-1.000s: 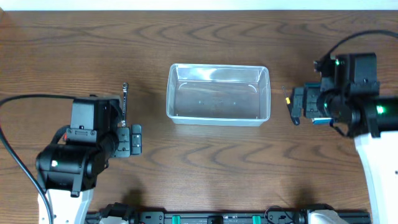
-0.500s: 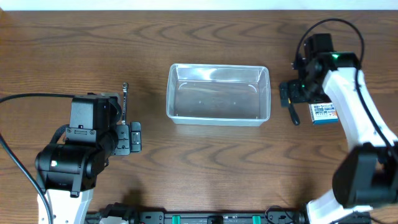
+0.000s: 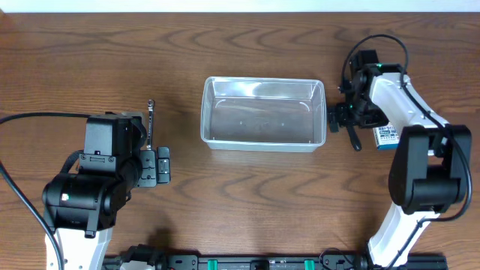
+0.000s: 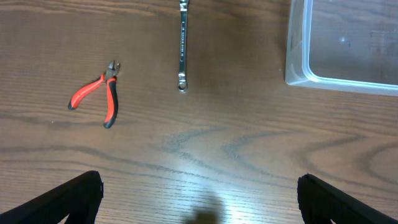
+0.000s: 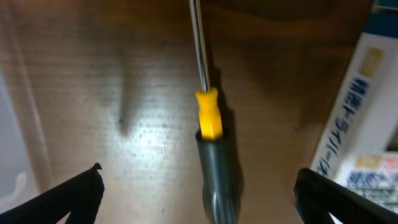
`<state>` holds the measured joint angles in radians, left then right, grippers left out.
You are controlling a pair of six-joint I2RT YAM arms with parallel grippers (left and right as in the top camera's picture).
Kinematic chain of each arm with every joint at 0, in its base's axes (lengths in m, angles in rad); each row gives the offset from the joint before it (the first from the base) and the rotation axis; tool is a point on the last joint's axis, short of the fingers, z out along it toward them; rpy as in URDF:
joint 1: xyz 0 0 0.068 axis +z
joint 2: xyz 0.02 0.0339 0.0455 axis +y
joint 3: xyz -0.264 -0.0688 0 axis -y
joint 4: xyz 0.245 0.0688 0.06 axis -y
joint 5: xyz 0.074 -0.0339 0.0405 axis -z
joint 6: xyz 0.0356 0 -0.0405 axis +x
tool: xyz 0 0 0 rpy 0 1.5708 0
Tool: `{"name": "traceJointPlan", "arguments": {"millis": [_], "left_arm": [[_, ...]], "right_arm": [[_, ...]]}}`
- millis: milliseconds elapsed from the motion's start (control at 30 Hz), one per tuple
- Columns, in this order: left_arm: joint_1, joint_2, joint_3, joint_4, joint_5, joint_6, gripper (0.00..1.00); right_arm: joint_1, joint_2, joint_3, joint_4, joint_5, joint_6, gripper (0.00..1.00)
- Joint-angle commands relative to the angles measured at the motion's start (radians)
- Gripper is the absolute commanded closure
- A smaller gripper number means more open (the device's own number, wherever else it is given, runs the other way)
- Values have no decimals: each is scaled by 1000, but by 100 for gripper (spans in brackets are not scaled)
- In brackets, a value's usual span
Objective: Pack container
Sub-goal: 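Move the right gripper over the yellow-handled screwdriver and lower, then close the right gripper on the yellow screwdriver handle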
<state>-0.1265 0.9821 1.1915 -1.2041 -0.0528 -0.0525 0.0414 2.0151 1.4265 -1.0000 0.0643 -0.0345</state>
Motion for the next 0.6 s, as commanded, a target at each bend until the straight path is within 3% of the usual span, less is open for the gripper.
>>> {"name": "traceJointPlan", "arguments": {"millis": [0,467,567], "left_arm": [[-3,4,23,-3,-13,-10,2],[-3,4,23,-3,-13,-9,2],[-3,4,23,-3,-13,-9,2]], "right_arm": [[-3,31,10,16,7,-13,1],[-3,108,-4,46,-3,-42,1],[-5,111,-8,47,-28,-42,11]]}}
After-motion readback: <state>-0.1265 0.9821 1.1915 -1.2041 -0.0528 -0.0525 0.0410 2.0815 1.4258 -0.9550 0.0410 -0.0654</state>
